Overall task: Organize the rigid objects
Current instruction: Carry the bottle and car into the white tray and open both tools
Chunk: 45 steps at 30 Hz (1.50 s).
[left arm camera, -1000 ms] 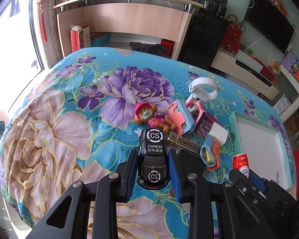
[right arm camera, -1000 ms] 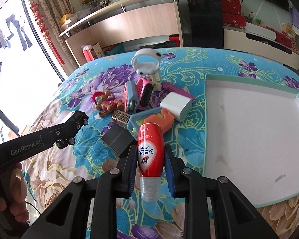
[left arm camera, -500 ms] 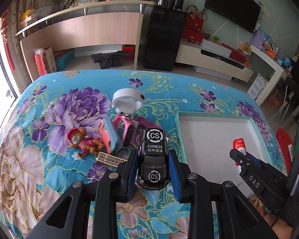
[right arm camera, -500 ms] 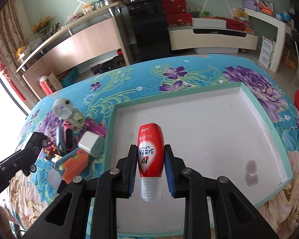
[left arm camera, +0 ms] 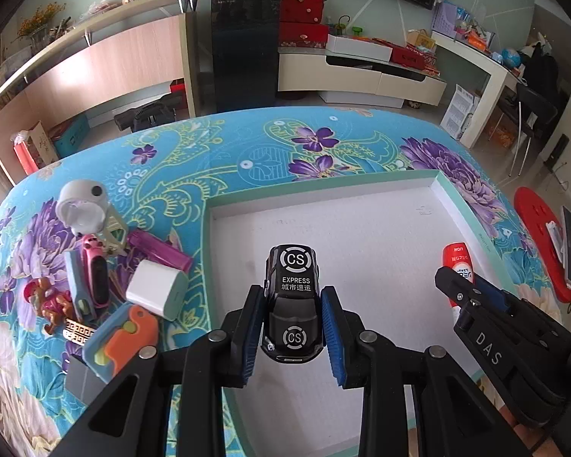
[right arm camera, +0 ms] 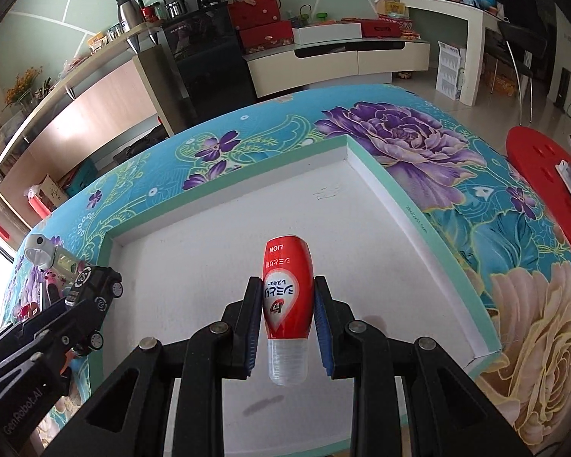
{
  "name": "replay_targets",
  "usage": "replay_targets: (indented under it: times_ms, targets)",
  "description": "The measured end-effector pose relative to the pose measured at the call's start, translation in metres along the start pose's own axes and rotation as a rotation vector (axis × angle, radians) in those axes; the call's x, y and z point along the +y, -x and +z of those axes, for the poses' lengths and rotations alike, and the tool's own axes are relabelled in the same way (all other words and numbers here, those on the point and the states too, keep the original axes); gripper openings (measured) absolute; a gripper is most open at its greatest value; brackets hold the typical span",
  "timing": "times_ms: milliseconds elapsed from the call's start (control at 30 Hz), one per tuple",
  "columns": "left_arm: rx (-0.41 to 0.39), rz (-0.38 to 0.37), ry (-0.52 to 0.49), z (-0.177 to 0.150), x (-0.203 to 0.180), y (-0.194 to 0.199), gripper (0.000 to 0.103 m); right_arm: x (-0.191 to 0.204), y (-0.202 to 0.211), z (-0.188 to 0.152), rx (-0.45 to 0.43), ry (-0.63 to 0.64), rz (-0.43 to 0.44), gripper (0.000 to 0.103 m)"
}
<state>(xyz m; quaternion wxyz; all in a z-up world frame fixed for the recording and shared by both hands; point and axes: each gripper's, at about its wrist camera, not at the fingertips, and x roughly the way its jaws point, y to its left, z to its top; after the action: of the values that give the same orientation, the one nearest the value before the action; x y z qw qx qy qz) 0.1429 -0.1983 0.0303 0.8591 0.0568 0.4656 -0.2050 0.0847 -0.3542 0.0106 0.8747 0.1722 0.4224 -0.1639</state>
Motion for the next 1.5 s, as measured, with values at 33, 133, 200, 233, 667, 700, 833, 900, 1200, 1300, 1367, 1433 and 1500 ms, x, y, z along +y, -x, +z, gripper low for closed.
replay_targets:
  times_ms: [33,133,200,233,667,700,833,900,1200,1300,1367,1433,1500]
  targets:
    - [0.004,0.000,0.000,0.000,-0.003,-0.004,0.033,-0.003,-0.001,0.000,0.004,-0.005,-0.003,0.027]
    - [0.013,0.005,-0.006,0.001,-0.010,-0.015,0.033,-0.012,-0.007,-0.001,0.023,-0.026,-0.014,0.027]
    - [0.021,0.009,-0.012,0.001,-0.013,-0.022,0.033,-0.016,-0.011,-0.002,0.040,-0.036,-0.019,0.027]
    - [0.025,0.011,-0.013,0.001,-0.015,-0.026,0.033,-0.017,-0.013,-0.003,0.049,-0.038,-0.016,0.027]
    - [0.049,0.040,0.016,-0.007,-0.012,-0.033,0.051,-0.023,-0.009,-0.003,0.062,-0.058,-0.032,0.030]
    - [0.045,0.048,0.022,-0.008,-0.010,-0.031,0.061,-0.023,-0.008,-0.003,0.061,-0.058,-0.037,0.030]
    - [0.020,0.075,0.059,-0.008,0.002,-0.020,0.071,-0.025,-0.005,-0.002,0.052,-0.068,-0.041,0.041]
    - [0.008,0.093,0.079,-0.007,0.009,-0.014,0.080,-0.024,-0.004,-0.002,0.051,-0.060,-0.043,0.042]
    - [-0.051,0.155,0.160,-0.012,0.041,0.006,0.103,-0.011,-0.003,-0.002,0.046,-0.008,-0.057,0.072]
    - [-0.040,0.177,0.187,-0.016,0.051,0.006,0.103,-0.007,-0.003,-0.003,0.042,0.010,-0.062,0.077]
    - [-0.024,0.199,0.201,-0.019,0.057,0.005,0.103,-0.002,-0.005,-0.004,0.047,0.028,-0.060,0.081]
    - [-0.011,0.217,0.212,-0.023,0.063,0.004,0.103,0.002,-0.005,-0.004,0.048,0.045,-0.053,0.091]
    - [-0.004,0.229,0.224,-0.026,0.068,0.005,0.103,0.007,-0.005,-0.005,0.044,0.060,-0.043,0.092]
